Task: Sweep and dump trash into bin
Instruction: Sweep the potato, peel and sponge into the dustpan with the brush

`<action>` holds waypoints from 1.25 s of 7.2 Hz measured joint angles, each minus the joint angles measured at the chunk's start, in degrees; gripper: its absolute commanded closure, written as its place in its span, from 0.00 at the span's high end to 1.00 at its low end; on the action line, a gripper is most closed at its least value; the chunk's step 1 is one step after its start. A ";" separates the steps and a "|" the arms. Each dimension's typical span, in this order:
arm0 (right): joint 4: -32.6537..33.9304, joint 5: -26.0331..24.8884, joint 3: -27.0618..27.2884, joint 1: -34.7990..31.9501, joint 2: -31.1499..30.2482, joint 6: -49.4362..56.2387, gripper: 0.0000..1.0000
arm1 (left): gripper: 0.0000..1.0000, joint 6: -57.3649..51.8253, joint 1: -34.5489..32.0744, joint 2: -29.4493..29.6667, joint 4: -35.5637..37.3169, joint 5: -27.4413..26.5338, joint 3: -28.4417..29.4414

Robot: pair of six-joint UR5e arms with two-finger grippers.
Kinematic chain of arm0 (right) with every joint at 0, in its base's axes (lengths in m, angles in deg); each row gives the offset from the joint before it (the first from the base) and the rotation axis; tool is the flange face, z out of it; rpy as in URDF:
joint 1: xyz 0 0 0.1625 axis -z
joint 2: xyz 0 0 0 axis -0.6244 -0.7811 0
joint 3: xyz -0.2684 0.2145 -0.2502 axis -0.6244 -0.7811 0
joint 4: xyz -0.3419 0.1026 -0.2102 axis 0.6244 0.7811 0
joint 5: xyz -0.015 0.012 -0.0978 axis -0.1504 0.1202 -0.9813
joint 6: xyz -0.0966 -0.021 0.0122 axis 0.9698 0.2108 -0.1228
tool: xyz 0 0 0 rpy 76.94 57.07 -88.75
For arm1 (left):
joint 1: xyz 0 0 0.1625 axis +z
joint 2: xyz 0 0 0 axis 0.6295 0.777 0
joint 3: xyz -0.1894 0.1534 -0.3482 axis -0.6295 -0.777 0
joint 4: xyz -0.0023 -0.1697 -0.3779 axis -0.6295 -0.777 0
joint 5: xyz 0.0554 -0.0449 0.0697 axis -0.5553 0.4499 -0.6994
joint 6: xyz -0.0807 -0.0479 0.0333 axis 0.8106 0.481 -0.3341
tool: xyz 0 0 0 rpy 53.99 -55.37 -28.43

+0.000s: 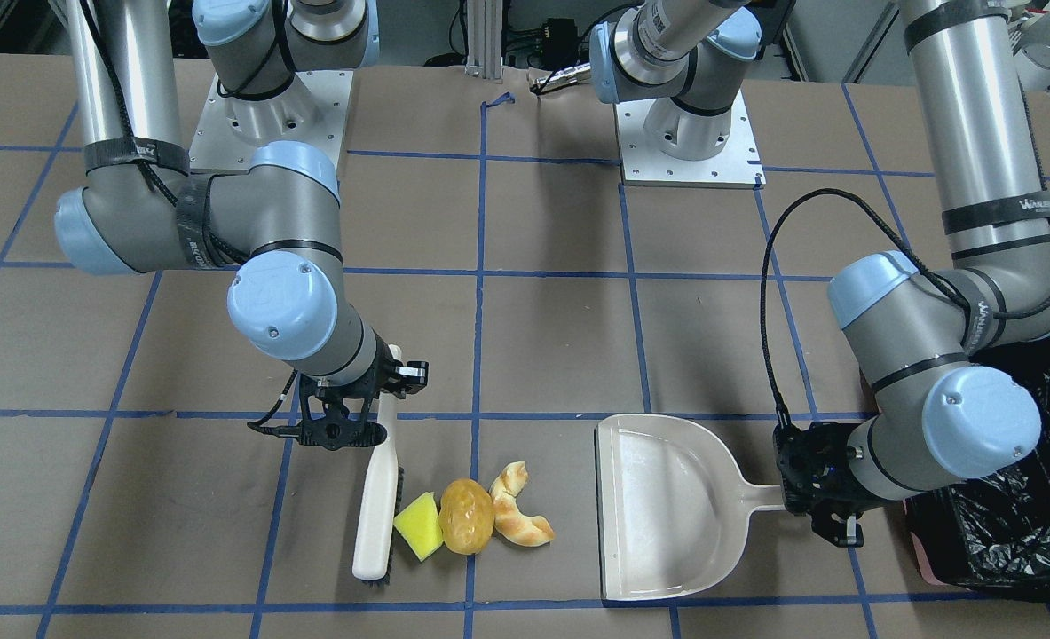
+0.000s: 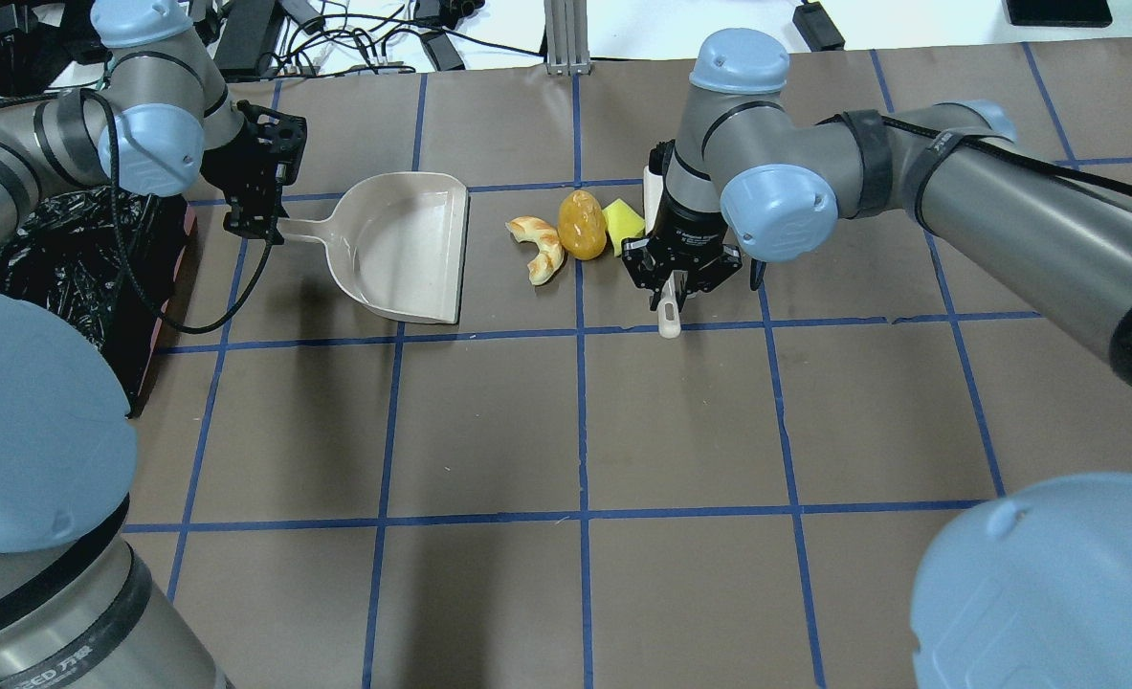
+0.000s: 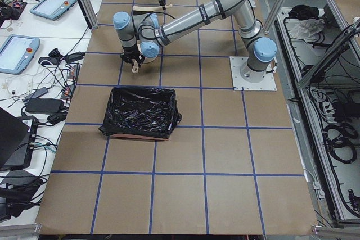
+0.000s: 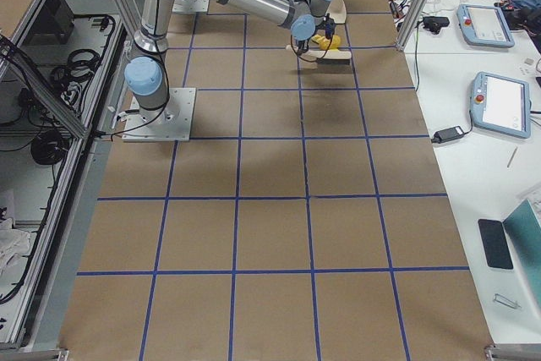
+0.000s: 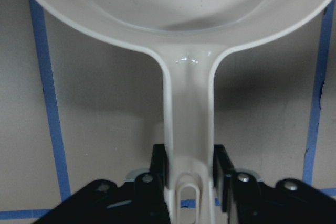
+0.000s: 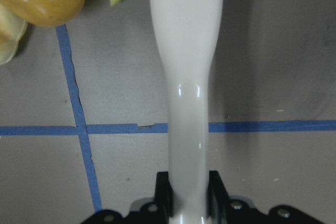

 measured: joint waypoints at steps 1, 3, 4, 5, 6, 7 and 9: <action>0.20 0.08 0.00 -0.42 0.19 -0.66 0.00 | 0.01 0.02 -0.03 0.03 0.14 -0.11 0.08; 0.35 1.04 0.01 -0.77 0.42 -1.80 0.00 | 0.01 0.27 -0.31 -0.09 0.16 -0.45 0.41; 0.88 1.46 -0.01 -1.08 0.82 -2.55 0.00 | 0.01 0.52 -0.97 -0.26 0.10 -1.09 0.63; 2.13 1.68 -0.03 -1.67 1.49 -3.74 0.00 | 0.01 1.25 -2.20 -0.22 0.05 -2.65 0.87; 3.49 2.13 -0.04 -2.32 2.15 -5.06 0.00 | 0.01 2.12 -3.28 -0.08 0.02 -4.21 1.11; 4.43 2.84 -0.22 -2.94 2.60 -6.29 0.00 | 0.01 2.53 -3.78 0.00 0.01 -4.91 1.24; 5.02 3.43 -2.09 -4.84 4.06 -9.30 0.00 | 0.01 2.74 -4.01 0.04 0.00 -5.27 1.31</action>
